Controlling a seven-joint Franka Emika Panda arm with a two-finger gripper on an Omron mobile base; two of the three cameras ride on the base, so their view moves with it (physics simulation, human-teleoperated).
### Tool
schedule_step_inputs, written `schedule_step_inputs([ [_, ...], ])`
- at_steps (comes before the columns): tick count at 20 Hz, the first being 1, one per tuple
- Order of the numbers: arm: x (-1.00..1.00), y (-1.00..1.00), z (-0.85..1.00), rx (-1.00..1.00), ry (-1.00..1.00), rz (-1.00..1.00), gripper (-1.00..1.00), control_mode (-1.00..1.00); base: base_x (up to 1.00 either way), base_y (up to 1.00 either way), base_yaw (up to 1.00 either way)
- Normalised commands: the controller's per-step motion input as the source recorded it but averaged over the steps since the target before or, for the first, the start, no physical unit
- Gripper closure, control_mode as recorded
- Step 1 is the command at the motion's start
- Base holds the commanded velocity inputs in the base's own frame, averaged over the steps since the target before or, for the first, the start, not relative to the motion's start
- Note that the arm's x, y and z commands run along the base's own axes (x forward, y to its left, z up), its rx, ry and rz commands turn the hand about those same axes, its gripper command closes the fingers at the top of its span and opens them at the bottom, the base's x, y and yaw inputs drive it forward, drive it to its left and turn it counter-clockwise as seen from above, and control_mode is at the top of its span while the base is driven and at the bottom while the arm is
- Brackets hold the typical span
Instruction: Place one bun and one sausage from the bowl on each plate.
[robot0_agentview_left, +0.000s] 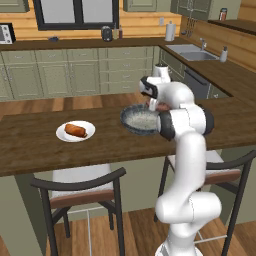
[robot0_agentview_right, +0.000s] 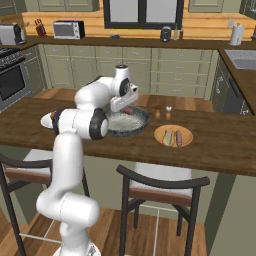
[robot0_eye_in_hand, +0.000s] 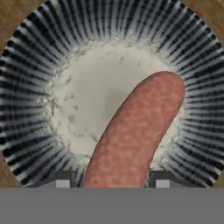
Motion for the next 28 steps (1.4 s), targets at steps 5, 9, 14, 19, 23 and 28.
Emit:
schedule_step_inputs([
  [5,-1.00,0.63,0.60,-0.02,-0.19,-0.07,1.00,-1.00,0.00,0.00,0.00],
  [9,-0.98,0.98,0.51,-0.02,-0.21,-0.20,1.00,-1.00,0.00,0.00,0.00],
  [14,-0.57,1.00,0.25,0.00,-0.13,-0.32,1.00,-1.00,0.00,0.00,0.00],
  [19,-0.35,1.00,0.44,0.00,-0.04,-0.29,1.00,-1.00,0.00,0.00,0.00],
  [23,-0.01,0.80,0.05,0.00,0.00,-0.12,1.00,-1.00,0.00,0.00,0.00],
  [28,0.38,0.45,-0.24,0.00,0.14,0.15,1.00,-1.00,0.00,0.00,0.00],
])
